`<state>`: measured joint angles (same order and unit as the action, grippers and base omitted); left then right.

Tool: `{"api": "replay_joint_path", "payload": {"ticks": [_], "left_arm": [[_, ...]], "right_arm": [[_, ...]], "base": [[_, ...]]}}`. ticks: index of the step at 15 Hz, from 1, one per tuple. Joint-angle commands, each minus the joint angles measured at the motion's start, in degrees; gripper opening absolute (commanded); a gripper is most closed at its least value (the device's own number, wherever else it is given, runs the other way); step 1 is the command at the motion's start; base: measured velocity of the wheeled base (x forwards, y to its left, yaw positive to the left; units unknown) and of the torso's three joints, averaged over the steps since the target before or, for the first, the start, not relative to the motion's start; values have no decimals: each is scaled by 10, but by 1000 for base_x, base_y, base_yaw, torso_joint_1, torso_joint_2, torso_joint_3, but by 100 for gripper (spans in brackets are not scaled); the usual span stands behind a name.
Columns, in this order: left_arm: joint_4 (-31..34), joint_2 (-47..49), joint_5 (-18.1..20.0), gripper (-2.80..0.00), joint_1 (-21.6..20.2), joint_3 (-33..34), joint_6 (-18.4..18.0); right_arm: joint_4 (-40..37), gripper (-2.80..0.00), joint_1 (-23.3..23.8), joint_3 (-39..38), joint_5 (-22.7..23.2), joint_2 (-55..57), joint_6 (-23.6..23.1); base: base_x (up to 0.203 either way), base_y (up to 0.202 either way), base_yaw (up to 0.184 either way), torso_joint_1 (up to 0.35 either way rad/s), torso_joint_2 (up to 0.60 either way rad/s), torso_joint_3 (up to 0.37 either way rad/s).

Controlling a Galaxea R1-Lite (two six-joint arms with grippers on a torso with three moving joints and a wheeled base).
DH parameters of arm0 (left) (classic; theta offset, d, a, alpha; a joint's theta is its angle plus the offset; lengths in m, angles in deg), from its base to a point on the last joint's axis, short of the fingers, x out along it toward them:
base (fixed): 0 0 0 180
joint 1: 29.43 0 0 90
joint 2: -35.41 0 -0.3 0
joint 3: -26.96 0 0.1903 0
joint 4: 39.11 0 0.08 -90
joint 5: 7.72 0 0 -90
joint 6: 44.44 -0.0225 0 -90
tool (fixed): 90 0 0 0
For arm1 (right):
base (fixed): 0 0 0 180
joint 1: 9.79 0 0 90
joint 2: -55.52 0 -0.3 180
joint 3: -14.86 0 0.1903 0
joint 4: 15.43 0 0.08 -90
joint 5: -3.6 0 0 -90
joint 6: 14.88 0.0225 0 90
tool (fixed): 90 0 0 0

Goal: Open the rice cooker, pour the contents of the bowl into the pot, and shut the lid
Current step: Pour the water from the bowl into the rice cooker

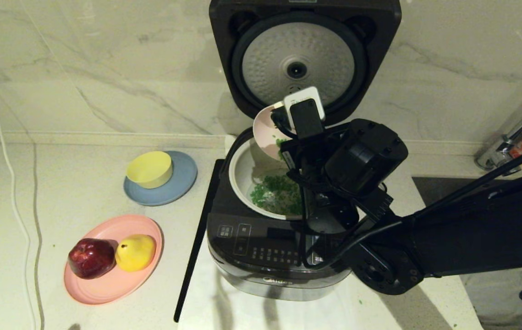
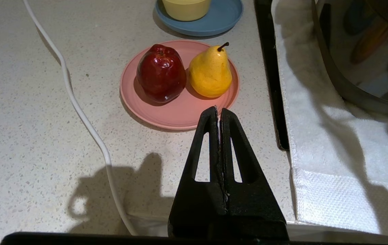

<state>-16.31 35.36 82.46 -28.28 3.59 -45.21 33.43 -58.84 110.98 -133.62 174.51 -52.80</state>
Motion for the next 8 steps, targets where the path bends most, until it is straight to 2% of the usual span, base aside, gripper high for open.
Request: {"api": "replay_joint_path", "payload": {"ticks": [1,8], "left_arm": [[0,0,0,-280,0,4,0],[0,0,0,-280,0,4,0]], "right_arm": [[10,-280,0,-13,-4,0,-1],[26,-280,0,-4,-5,-3,-3]], "base": [[0,0,0,0,0,0],[0,0,0,0,0,0]]}}
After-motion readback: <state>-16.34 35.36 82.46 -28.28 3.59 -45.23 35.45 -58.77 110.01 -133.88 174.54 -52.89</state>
